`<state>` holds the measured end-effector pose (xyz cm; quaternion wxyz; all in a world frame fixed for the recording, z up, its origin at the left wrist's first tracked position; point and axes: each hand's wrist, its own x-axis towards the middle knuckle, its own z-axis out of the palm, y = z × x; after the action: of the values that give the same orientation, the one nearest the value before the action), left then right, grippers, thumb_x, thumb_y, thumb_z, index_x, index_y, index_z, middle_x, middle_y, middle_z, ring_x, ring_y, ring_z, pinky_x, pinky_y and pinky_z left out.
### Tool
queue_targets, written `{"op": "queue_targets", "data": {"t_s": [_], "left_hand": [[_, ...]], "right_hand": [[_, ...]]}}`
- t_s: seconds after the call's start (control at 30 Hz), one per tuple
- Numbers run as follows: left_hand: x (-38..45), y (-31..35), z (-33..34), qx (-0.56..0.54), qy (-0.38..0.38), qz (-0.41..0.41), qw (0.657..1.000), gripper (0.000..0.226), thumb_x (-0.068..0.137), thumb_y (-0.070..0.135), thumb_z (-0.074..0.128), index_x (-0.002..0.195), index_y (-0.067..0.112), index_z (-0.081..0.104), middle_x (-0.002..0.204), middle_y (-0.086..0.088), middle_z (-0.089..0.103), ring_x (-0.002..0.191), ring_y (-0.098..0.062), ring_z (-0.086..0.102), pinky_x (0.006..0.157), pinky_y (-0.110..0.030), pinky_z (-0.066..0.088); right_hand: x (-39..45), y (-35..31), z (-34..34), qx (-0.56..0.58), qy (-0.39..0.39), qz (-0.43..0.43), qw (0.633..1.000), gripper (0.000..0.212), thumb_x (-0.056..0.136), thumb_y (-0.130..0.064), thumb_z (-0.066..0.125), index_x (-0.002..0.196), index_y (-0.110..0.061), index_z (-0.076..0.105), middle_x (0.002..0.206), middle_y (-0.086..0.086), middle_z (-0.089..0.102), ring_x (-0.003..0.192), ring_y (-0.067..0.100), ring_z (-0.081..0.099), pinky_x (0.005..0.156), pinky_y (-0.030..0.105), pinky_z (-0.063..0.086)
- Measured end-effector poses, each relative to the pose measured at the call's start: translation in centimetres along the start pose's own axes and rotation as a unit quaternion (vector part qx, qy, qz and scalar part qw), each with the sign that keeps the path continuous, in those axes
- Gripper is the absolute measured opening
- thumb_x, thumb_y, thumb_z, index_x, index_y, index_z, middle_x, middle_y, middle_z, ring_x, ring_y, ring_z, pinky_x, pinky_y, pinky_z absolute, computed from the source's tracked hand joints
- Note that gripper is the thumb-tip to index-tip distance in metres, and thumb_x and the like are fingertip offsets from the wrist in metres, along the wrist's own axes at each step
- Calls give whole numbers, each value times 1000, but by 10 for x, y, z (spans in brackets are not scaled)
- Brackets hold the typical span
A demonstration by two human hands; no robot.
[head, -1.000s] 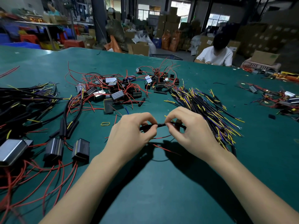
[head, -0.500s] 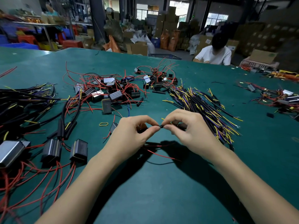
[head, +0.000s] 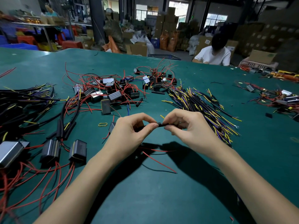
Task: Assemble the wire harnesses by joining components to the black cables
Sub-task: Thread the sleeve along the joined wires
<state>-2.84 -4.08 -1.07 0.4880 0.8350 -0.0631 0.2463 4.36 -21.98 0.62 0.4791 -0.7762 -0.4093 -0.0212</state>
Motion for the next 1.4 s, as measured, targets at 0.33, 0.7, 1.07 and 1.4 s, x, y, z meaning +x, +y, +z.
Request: {"op": "queue_targets", "data": {"t_s": [0.33, 0.7, 1.07, 1.4], "left_hand": [[-1, 0, 1, -2, -45, 18, 999, 2, 82, 23, 73, 80, 23, 73, 50, 1, 45, 48, -7, 31, 49, -20, 25], [0, -1, 0, -28, -6, -10, 1000, 4, 78, 23, 76, 78, 27, 75, 46, 10, 37, 47, -7, 30, 47, -15, 24], [-1, -2, -9, 24, -44, -18, 999, 10, 86, 23, 68, 95, 25, 70, 68, 3, 64, 60, -10, 53, 58, -17, 40], [3, -7, -11, 5, -38, -50, 998, 8, 85, 19, 70, 77, 21, 71, 54, -5, 59, 46, -11, 46, 49, -21, 38]], "right_hand": [[-1, 3, -1, -1, -31, 16, 999, 27, 82, 1, 69, 84, -19, 51, 75, 5, 63, 61, 18, 62, 57, 24, 50], [-2, 9, -14, 1, -46, 92, 995, 6, 86, -7, 67, 84, -10, 63, 65, 7, 68, 50, 14, 57, 56, 21, 47], [-2, 18, -10, 17, 1, 120, 993, 12, 86, -19, 68, 75, -19, 68, 58, 3, 65, 51, 16, 52, 56, 32, 44], [-3, 23, -13, 42, 11, 104, 994, 11, 88, -12, 66, 80, -18, 70, 59, -2, 64, 53, 6, 52, 55, 20, 43]]}}
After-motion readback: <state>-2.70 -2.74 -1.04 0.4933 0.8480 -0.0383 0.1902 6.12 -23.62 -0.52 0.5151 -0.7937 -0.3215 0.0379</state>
